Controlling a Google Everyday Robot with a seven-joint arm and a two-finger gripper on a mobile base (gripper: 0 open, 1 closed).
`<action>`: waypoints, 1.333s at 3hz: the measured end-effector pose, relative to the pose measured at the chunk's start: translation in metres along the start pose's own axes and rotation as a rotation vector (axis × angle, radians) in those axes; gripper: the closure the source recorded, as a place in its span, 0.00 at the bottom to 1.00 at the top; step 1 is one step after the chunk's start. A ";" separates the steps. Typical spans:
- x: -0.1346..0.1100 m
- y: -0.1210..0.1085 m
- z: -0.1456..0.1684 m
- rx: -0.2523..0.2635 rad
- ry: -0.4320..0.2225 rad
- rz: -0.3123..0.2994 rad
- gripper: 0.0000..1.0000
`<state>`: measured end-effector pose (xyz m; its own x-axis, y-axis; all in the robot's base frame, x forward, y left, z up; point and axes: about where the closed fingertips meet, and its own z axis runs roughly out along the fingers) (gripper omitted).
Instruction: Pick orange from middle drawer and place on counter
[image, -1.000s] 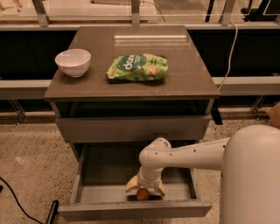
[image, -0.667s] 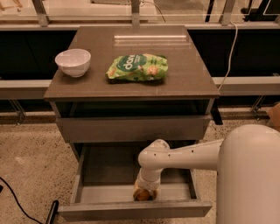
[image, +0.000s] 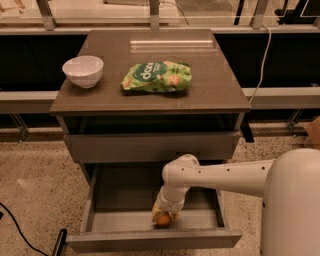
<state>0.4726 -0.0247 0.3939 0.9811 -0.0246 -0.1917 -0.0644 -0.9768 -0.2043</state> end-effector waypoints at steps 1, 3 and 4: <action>0.000 -0.023 -0.055 0.138 -0.009 -0.050 1.00; 0.009 -0.051 -0.194 0.406 -0.029 -0.219 1.00; 0.004 -0.060 -0.247 0.432 0.024 -0.251 1.00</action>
Offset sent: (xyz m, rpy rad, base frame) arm 0.0585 0.0014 0.2074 0.4870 -0.0333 0.1387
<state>0.5257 -0.0186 0.6427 0.9796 0.1902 -0.0645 0.1097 -0.7757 -0.6215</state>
